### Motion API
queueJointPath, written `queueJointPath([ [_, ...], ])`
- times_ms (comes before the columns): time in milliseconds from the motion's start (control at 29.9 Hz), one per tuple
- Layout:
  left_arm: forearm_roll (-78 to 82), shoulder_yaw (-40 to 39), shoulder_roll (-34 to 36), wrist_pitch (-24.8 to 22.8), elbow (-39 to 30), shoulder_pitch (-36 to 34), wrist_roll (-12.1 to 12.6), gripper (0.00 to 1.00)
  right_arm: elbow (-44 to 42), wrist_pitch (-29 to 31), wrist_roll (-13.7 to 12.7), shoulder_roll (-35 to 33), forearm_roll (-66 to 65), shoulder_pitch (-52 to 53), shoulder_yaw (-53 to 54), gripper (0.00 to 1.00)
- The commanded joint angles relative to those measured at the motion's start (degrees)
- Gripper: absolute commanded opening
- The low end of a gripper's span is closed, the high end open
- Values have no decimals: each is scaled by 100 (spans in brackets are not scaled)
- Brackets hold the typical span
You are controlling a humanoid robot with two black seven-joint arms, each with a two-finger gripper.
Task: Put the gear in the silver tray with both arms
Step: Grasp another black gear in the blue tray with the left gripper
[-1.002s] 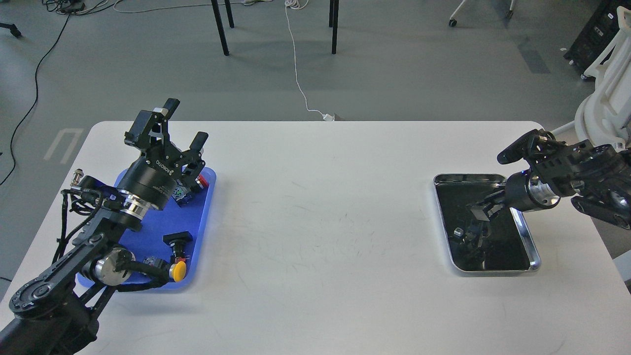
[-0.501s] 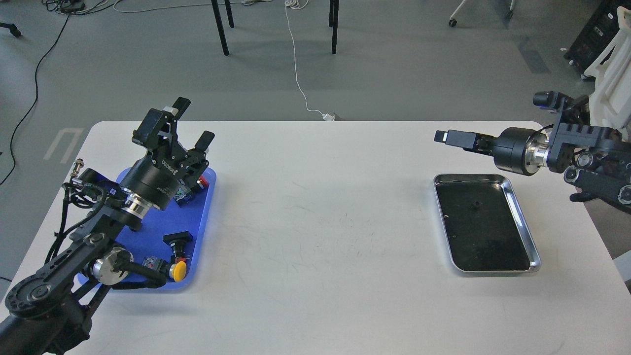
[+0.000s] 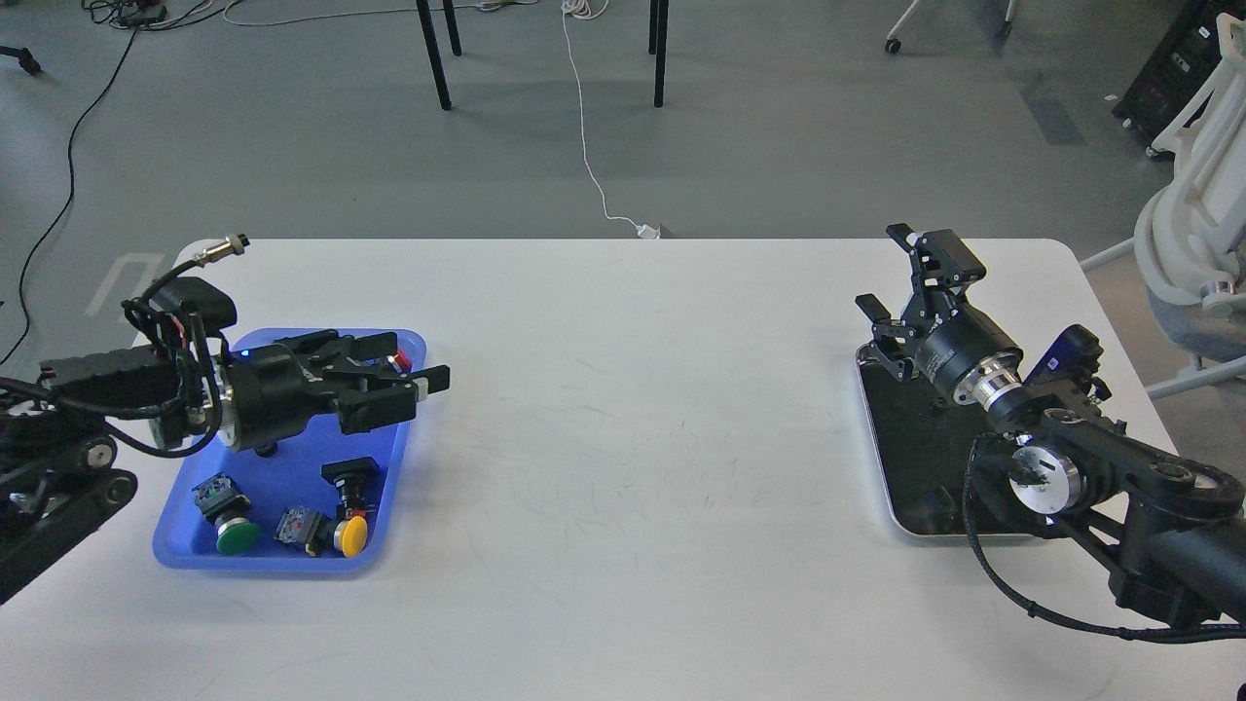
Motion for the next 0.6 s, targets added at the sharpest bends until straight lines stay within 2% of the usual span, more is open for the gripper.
queueJointPath([
  [0, 620, 622, 581, 11, 334, -328, 2, 98, 17, 359, 1, -27, 583, 33, 34, 97],
  [134, 919, 1000, 556, 11, 976, -609, 2, 96, 26, 412, 1, -10, 584, 7, 25, 97],
  [267, 1016, 1430, 381, 2, 1231, -820, 2, 93, 26, 413, 1, 17, 584, -2, -10, 97],
  [368, 1034, 1616, 135, 2, 1600, -900, 2, 83, 26, 413, 1, 17, 584, 6, -19, 97],
  [568, 1034, 1651, -33, 2, 1961, -918, 2, 73, 35, 421, 1, -36, 584, -2, -19, 97],
])
